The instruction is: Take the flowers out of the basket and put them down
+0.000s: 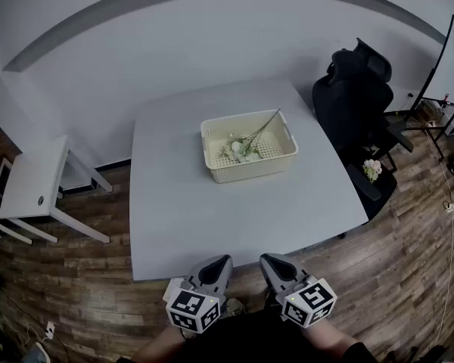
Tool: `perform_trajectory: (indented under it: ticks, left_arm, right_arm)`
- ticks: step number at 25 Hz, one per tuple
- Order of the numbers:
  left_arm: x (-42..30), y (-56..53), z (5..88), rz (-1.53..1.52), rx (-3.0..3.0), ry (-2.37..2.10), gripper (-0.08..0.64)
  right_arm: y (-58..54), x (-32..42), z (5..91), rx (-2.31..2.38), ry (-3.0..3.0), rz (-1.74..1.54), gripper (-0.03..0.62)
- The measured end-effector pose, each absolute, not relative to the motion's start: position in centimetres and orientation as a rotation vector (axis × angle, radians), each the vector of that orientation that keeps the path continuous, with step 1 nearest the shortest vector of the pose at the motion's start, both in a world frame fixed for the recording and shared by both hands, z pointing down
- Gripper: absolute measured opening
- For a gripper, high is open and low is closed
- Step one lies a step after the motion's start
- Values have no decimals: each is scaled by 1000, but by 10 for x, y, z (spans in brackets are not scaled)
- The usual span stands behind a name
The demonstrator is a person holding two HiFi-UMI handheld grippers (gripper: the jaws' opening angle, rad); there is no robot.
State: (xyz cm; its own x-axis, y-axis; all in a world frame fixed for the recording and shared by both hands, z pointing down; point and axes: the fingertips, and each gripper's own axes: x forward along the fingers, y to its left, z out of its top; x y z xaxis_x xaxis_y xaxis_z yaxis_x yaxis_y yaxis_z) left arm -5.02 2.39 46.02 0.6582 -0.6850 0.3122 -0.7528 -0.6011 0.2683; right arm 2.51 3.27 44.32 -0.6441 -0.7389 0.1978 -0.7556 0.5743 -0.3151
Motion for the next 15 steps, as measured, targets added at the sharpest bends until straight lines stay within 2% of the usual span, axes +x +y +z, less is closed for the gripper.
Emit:
perform_trajectory:
  ticks: [15]
  left_arm:
    - [-49, 27, 461, 249, 2501, -1131, 6]
  right_arm:
    - [37, 19, 440, 1254, -2794, 594, 23]
